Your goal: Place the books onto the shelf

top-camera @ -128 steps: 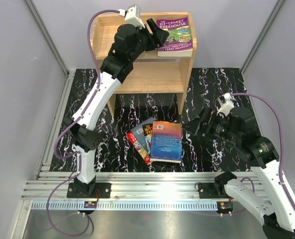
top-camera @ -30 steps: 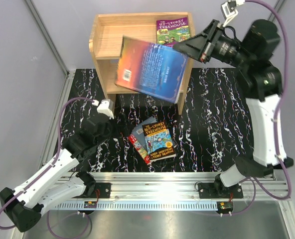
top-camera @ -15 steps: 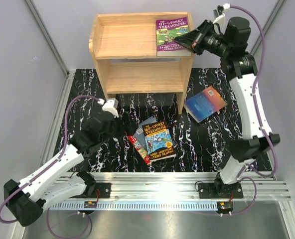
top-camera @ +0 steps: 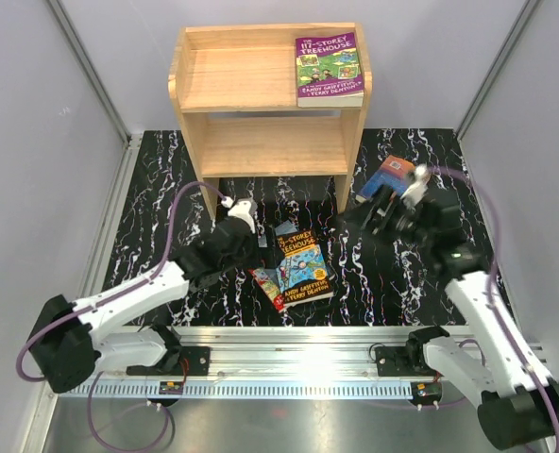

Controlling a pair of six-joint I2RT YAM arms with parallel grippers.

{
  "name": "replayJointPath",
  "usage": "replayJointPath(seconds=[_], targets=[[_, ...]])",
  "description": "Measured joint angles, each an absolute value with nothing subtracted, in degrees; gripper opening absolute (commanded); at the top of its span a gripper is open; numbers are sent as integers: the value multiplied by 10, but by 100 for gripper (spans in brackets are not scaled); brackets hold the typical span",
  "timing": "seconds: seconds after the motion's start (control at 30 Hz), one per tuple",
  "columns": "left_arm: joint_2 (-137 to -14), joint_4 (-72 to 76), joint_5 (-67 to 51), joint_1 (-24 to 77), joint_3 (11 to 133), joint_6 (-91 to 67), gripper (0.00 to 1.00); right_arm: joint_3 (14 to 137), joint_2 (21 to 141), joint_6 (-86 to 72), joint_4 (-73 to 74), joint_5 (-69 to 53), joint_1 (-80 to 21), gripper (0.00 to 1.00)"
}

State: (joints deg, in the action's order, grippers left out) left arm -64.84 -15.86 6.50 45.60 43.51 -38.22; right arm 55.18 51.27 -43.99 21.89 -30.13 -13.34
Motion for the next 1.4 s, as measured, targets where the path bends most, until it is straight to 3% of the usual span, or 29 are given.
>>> replayJointPath(seconds=[0.1,0.2,0.53,0.8,0.97,1.1,1.23,1.33,1.4], targets=[[-685,-140,65,467,414,-397,99,360,536,-477,183,-305,-145,100],[-728,-124,63,477,410,-411,99,270,563,-502,184,-308,-165,100],[-799,-82,64,540,401,-500,99,249,695,-547,-51,-327,-217,98],[-817,-67,74,558,401,-540,99,247,765,-565,-127,-310,-265,96],[-816,-57,81,559,396,-560,98,247,798,-581,-189,-278,-310,81],[-806,-52,73,577,387,-568,85,246,841,-612,-233,-261,-353,68],[-780,-96,76,585,376,-575,58,243,861,-628,-254,-257,-391,49],[-755,-134,84,585,373,-579,42,236,864,-640,-260,-254,-410,33],[-739,-155,91,585,373,-583,35,234,862,-645,-269,-255,-418,28]])
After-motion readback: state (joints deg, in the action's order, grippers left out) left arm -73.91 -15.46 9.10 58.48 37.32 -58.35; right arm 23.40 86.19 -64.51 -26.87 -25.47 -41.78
